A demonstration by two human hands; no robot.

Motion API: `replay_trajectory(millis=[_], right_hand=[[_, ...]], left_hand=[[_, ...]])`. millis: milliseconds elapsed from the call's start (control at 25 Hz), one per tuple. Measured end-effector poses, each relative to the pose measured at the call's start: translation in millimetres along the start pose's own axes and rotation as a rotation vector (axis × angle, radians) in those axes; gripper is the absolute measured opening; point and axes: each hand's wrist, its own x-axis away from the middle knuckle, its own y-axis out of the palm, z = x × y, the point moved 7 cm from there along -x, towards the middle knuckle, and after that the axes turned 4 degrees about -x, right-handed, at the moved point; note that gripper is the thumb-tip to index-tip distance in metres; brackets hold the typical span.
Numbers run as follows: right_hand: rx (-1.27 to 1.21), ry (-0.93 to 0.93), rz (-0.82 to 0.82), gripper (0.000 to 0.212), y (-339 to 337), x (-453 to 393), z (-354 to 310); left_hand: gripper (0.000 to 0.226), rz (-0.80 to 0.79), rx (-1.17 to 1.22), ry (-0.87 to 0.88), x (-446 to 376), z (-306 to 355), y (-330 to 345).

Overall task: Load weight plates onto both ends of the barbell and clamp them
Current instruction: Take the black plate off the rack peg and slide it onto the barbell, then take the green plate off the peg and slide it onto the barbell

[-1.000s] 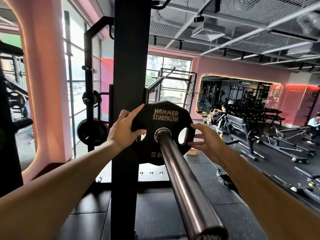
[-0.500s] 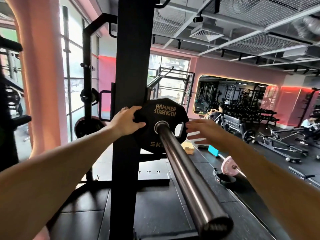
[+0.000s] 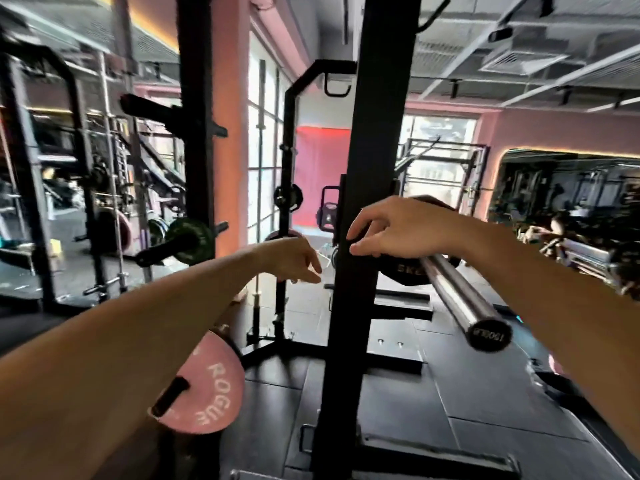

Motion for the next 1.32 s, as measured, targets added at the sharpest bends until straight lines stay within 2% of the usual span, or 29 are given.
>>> replay_trajectory(millis=[120, 200, 320, 480, 600, 720, 960, 1080, 1200, 1320], right_hand=[[0.034, 0.016, -0.07, 0.025, 46.0, -8.9, -24.8], [0.017, 0.046, -0.108, 0.023, 77.4, -20.4, -34.3], [-0.019, 0.071, -0.144, 0.021, 125.9, -50.7, -58.8], [-0.119, 0.106, -0.203, 0.021, 202.5, -103.4, -104.1], [-0.154, 0.115, -0.221, 0.012, 255.9, -144.8, -141.8], [-0.193, 0.18, -0.217, 0.014, 285.5, -178.8, -157.8], [-0.19, 0.267, -0.189, 0.016, 312.3, -253.4, -152.9], [-0.183, 0.288, -0.151, 0.022, 328.6, -295.5, -135.5], [-0.213, 0.304, -0.088, 0.036, 340.6, -356.3, -106.7], [-0.28, 0.337, 0.017, 0.061, 339.9, -426.9, -69.1]], left_hand=[[0.025, 0.07, -0.028, -0.061, 35.1, -39.7, -18.6], [0.022, 0.058, 0.013, -0.088, 57.9, -75.9, -25.2], [0.017, 0.072, 0.058, -0.065, 96.4, -142.3, -40.9], [0.019, 0.077, -0.062, -0.05, 150.7, -240.9, -70.0], [0.018, 0.044, -0.066, -0.097, 180.0, -328.2, -88.5], [0.018, 0.029, -0.053, -0.127, 189.7, -388.3, -103.4], [0.011, 0.1, 0.006, -0.152, 157.7, -465.0, -116.6], [0.017, 0.135, -0.02, -0.17, 125.6, -493.5, -109.7], [0.03, 0.153, -0.005, -0.191, 72.3, -529.1, -105.8], [0.05, 0.185, 0.036, -0.218, 4.9, -565.2, -109.7]])
